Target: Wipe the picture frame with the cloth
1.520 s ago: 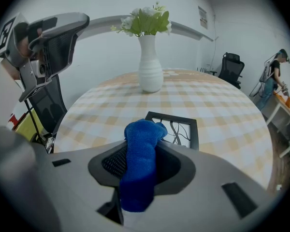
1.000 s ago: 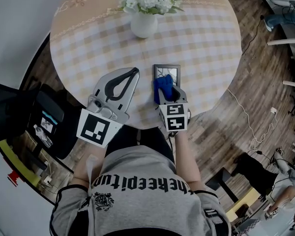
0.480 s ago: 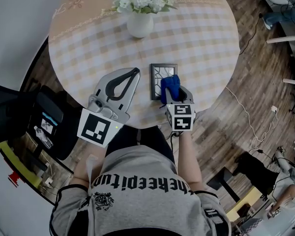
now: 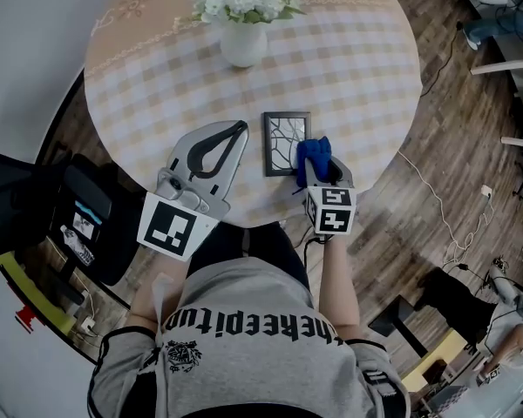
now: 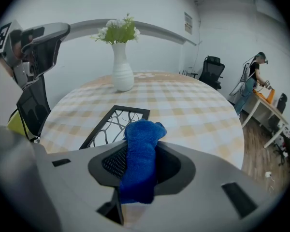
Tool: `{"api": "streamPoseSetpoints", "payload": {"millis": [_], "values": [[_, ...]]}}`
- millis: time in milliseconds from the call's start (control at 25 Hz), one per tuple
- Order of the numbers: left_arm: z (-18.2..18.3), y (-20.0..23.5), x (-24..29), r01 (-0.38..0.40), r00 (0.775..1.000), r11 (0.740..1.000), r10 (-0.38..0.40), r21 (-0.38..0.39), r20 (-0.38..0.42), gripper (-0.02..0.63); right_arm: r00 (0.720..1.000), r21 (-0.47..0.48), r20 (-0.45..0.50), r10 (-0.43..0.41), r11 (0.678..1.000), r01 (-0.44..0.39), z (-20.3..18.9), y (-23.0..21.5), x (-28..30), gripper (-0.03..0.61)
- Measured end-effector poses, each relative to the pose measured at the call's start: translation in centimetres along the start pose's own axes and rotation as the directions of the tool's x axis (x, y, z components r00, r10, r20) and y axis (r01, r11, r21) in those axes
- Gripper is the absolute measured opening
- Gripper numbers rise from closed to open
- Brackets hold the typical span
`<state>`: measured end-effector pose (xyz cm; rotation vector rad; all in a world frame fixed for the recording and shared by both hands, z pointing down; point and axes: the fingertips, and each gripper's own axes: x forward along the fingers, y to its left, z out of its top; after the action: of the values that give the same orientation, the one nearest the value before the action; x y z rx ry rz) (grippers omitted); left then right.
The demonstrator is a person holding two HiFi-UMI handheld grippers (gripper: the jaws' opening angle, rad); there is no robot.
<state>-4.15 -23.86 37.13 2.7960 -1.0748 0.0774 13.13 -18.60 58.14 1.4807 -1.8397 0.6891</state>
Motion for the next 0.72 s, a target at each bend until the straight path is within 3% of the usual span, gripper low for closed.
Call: {"api": "streamPoseSetpoints", "payload": {"millis": [360,520,720], "values": [[0.4,-0.8,-0.2,0.002,1.0,1.0,-0.002,0.01,0.005,0.017,0.999,0.036,0.047,0.01,0.999,-0.012,-0.1,-0.2,0.0,0.138],[0.7,-1.2,-0.7,-0.007,1.0,1.0,0.007,0.022,0.014,0.015,0.995,0.082,0.1,0.029,0.996,-0.037,0.3,0.0,-0.5,0.14],[1.4,-2.4,-1.5,-0.025,0.999,0.999,0.024,0.035,0.03,0.017,0.983,0.069,0.18,0.046,0.996,-0.059,1.6,0.4,-1.9,0.14]]}}
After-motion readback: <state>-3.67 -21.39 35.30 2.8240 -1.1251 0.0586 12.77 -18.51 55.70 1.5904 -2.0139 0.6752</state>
